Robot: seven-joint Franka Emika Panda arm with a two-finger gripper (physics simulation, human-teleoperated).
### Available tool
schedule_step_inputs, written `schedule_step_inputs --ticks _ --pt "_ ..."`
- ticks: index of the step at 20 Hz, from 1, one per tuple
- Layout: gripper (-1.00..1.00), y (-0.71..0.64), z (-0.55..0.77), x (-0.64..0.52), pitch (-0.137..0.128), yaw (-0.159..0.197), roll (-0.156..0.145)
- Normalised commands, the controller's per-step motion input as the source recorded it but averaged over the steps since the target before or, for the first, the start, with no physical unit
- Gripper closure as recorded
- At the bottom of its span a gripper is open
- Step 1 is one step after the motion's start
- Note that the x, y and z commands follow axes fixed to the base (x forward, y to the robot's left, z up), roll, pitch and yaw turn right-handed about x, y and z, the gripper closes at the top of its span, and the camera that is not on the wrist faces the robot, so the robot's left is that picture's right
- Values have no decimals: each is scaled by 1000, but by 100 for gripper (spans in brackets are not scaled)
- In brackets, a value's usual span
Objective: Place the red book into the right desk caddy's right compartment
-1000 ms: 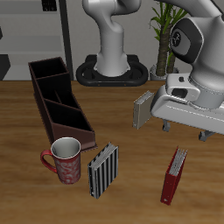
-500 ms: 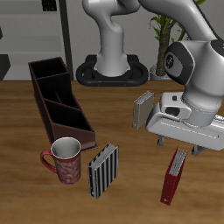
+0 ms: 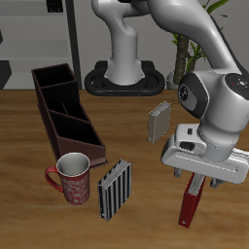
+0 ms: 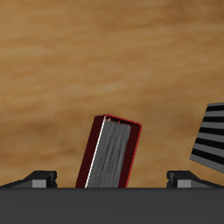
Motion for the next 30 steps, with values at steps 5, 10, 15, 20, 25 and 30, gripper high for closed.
schedule_step_inputs --ticks 5,10,15,20,25,30 --pt "100 25 -321 16 11 -27 13" --pt "100 -80 -21 19 -4 -12 2" --pt "100 -209 166 -79 -22 12 -23" --pt "100 -142 418 -308 -48 54 25" --pt "100 -177 511 -405 -24 5 25" --pt "100 -336 655 -431 -38 8 -11"
